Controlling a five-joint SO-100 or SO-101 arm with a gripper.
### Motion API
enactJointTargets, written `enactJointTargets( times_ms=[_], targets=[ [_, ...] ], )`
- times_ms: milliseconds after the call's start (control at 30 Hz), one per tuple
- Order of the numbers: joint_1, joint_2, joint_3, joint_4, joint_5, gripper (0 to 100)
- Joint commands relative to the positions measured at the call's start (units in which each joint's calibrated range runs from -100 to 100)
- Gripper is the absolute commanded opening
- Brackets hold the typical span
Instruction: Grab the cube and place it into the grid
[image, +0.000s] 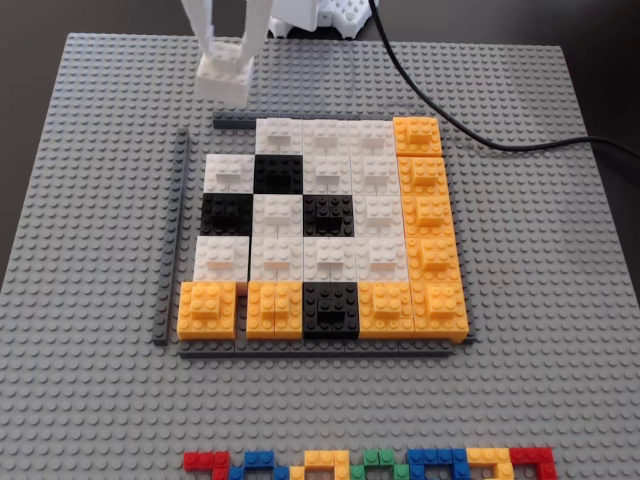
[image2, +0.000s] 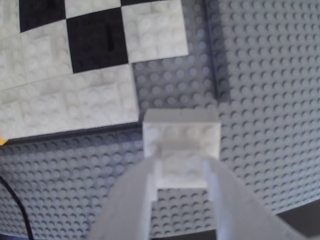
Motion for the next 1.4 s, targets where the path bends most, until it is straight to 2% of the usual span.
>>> enactJointTargets(
  times_ms=[0, 1367],
  targets=[
    [0.7, -1.2, 1.5, -2.6, 0.6, 3],
    [-2.9, 8.7, 5.6, -10.0, 0.7, 3]
  ],
)
